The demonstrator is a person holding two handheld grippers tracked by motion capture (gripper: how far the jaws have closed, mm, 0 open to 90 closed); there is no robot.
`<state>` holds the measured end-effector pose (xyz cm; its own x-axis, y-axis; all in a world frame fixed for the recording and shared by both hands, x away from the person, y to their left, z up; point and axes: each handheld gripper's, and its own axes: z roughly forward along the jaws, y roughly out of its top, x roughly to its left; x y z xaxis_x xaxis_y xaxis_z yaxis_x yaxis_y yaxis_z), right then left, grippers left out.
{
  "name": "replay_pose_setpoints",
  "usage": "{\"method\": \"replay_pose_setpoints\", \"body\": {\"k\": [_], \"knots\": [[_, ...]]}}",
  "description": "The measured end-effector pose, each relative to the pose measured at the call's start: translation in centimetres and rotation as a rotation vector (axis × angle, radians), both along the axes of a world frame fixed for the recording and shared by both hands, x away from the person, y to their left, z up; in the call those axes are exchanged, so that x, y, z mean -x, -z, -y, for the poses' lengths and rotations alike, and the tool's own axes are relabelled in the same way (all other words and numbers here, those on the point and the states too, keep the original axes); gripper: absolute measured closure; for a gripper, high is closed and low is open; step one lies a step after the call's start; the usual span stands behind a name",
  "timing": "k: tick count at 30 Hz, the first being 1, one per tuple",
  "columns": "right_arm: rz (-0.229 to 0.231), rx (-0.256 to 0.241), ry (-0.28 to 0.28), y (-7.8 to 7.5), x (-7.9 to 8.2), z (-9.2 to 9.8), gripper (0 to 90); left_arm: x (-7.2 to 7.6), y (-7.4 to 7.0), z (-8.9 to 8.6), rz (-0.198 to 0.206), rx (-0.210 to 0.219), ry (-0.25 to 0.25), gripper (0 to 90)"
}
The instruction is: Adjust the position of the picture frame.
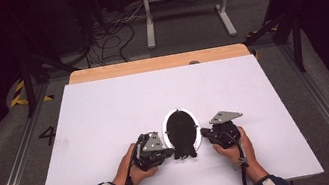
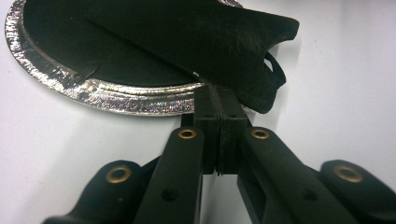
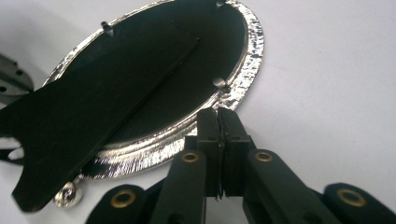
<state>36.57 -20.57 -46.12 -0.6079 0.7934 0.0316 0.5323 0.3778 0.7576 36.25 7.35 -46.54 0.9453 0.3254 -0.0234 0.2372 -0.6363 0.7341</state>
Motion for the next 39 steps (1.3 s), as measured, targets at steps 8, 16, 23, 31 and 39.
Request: {"method": "replay_pose_setpoints", "body": {"k": [8,16,23,31,39], "knots": [[0.013,-0.029,-0.047,-0.6,1.3,2.1,81.7,0.4,-1.3,-2.6,0.045,0.058,-0.031,81.8],[0.005,-0.032,-0.071,-1.8,3.1,3.4,77.7,1.5,-2.1,-6.0,0.099,0.060,-0.066,71.1],[-0.024,0.022,-0.134,-1.6,4.4,2.0,70.4,2.7,-2.1,-9.6,0.102,0.049,-0.131,53.7],[-0.048,0.067,-0.204,-1.3,5.1,0.3,63.5,4.6,-1.2,-12.9,0.099,0.024,-0.231,28.9],[-0.077,0.072,-0.244,-1.1,5.1,-0.9,58.0,6.3,-0.7,-15.9,0.080,0.039,-0.309,20.1]]}}
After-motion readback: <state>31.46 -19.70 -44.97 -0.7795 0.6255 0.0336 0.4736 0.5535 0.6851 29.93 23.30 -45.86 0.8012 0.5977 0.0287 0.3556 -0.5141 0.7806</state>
